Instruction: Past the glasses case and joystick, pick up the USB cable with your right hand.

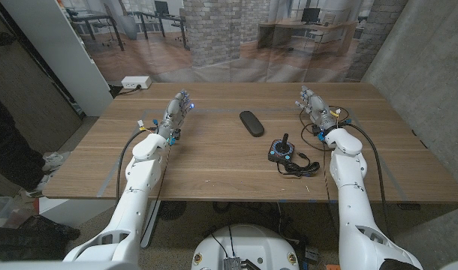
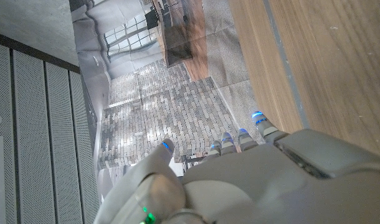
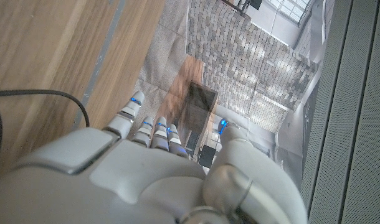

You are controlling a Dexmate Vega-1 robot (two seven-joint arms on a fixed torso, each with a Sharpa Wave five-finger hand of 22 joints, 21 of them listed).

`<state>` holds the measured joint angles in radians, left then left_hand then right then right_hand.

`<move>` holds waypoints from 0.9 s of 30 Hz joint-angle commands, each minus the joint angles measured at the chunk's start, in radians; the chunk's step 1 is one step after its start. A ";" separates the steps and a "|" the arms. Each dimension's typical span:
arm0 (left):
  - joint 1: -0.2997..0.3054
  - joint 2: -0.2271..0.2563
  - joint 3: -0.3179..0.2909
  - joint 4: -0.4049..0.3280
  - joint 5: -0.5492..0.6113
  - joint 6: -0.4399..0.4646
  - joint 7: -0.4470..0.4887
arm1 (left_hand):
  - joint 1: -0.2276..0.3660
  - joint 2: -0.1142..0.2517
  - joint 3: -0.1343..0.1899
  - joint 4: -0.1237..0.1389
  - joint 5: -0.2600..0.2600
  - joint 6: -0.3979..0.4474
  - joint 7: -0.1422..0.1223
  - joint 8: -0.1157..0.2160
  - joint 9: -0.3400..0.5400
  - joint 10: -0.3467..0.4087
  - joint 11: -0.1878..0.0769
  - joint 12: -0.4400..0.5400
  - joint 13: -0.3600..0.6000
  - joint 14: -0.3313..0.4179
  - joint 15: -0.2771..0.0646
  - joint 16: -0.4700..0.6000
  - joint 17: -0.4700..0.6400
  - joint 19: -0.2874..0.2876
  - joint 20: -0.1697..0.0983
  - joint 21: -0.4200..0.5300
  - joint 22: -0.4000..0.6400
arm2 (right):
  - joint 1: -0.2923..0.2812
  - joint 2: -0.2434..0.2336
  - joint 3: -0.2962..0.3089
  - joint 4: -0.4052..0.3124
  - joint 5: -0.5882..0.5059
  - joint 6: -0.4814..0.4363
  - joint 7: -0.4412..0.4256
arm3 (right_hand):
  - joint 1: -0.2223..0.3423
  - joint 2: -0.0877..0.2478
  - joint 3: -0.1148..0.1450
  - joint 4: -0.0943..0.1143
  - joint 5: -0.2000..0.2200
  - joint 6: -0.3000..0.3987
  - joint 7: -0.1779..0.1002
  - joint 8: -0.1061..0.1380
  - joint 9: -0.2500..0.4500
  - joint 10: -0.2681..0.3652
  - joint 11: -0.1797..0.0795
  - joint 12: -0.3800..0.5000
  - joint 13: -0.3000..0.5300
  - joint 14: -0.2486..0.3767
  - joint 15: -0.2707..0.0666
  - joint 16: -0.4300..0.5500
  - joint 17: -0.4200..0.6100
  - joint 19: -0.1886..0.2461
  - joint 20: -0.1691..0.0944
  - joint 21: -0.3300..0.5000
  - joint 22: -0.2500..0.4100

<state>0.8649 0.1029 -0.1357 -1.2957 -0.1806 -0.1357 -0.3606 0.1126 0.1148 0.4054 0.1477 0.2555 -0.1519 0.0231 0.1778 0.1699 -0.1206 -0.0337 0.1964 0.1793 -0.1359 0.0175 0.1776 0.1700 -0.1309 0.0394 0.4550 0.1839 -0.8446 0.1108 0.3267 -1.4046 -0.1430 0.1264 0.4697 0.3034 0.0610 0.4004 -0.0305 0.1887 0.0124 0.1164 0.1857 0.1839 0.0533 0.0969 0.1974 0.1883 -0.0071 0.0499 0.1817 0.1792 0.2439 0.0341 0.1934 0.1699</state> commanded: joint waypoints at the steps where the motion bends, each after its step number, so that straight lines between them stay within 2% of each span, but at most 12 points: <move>1: -0.007 -0.030 -0.031 0.008 0.031 0.001 -0.018 | 0.005 0.035 0.008 0.003 0.005 -0.006 0.000 0.003 0.002 -0.008 0.001 0.004 0.004 -0.008 0.002 0.006 0.004 -0.004 0.000 -0.002 0.006 | 0.012 0.007 0.012 -0.021 -0.059 0.019 0.009 | 0.013 0.003 0.003 -0.008 0.005 0.003 0.008 0.006 0.003 0.000 0.007 0.006 0.003 0.001 0.012 0.008 0.002 0.007 -0.003 0.007 0.005; 16: -0.022 -0.039 -0.041 0.028 0.044 -0.007 -0.026 | 0.004 0.034 0.009 0.003 0.004 -0.004 -0.001 0.004 0.002 -0.007 0.003 0.004 0.004 -0.007 0.001 0.006 0.004 -0.004 0.001 -0.004 0.006 | 0.018 -0.011 -0.011 -0.056 -0.117 0.032 -0.015 | 0.017 0.006 0.000 -0.015 0.004 0.006 0.008 0.007 0.003 0.005 0.008 0.007 0.003 0.006 0.013 0.009 0.002 0.012 -0.003 0.008 0.005; 27: -0.031 -0.043 -0.043 0.041 0.048 -0.013 -0.029 | 0.003 0.034 0.010 0.003 0.004 -0.003 0.000 0.004 0.002 -0.006 0.003 0.004 0.004 -0.007 0.002 0.006 0.004 -0.003 0.001 -0.005 0.006 | 0.020 -0.044 -0.039 -0.070 -0.179 0.047 -0.048 | 0.020 0.007 -0.003 -0.019 0.004 0.010 0.008 0.008 0.003 0.006 0.007 0.007 0.003 0.008 0.012 0.010 0.002 0.015 -0.003 0.008 0.004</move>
<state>0.8435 0.0658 -0.1747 -1.2679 -0.1393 -0.1404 -0.3859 0.1125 0.1148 0.4095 0.1518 0.2555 -0.1519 0.0231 0.1777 0.1698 -0.1206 -0.0337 0.1964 0.1792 -0.1359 0.0175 0.1775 0.1699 -0.1308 0.0394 0.4509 0.1838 -0.8287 0.0950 0.3109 -1.4596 -0.2635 0.1598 0.4513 0.3086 0.0661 0.3975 -0.0413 0.1887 0.0124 0.1163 0.1856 0.1837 0.0589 0.1022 0.1974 0.1882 0.0003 0.0571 0.1817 0.1790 0.2495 0.0284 0.1934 0.1698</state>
